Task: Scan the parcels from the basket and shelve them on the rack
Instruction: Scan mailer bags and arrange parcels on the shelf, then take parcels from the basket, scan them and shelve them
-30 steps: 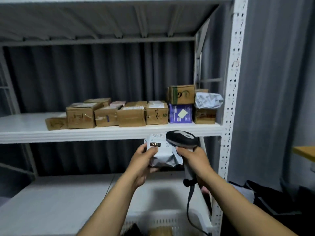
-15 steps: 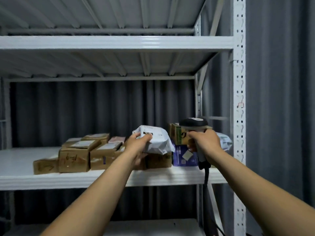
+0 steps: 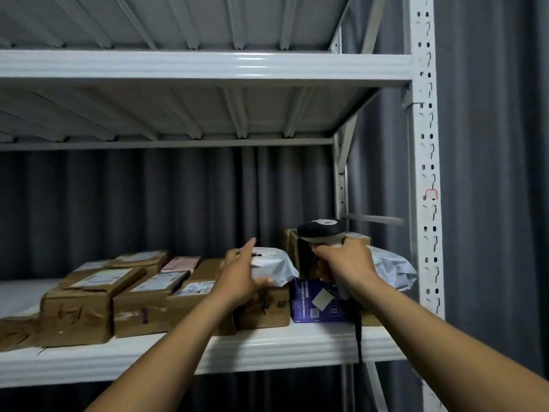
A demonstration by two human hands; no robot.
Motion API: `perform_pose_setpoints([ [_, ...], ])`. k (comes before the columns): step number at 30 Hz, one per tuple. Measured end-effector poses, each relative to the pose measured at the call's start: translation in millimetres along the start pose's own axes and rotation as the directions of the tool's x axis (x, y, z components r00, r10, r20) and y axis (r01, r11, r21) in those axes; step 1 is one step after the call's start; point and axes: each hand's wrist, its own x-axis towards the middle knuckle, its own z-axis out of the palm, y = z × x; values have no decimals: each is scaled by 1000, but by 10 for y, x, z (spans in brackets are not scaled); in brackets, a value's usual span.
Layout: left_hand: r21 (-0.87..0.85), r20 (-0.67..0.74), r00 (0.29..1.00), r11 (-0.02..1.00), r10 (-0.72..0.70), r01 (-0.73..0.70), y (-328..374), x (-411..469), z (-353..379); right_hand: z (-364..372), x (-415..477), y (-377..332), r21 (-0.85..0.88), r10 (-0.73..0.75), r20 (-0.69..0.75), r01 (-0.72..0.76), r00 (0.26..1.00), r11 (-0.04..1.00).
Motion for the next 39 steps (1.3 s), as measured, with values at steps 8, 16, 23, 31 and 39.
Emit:
perform_pose_setpoints([
  [8,298,-93,981,945,168,-134,29,160,28,53,70,87,-40,14,-14,-14,1000,999],
  [16,348,-71,995,937,70,-41,95,378,184,49,84,84,-115,3,-11,-4,1000,993],
  [23,311,-146,979,946,144,-93,45,92,43,-46,-191,99,-125,11,62,-4,998,992],
  [31,137,-148,956,963,253,-233,-403,-911,231,60,-1061,593,-54,121,252,-111,960,992],
  [39,84,45,997,995,58,-61,-1353,-2381,980,341,-2102,1537,-251,371,401,-288,838,924],
])
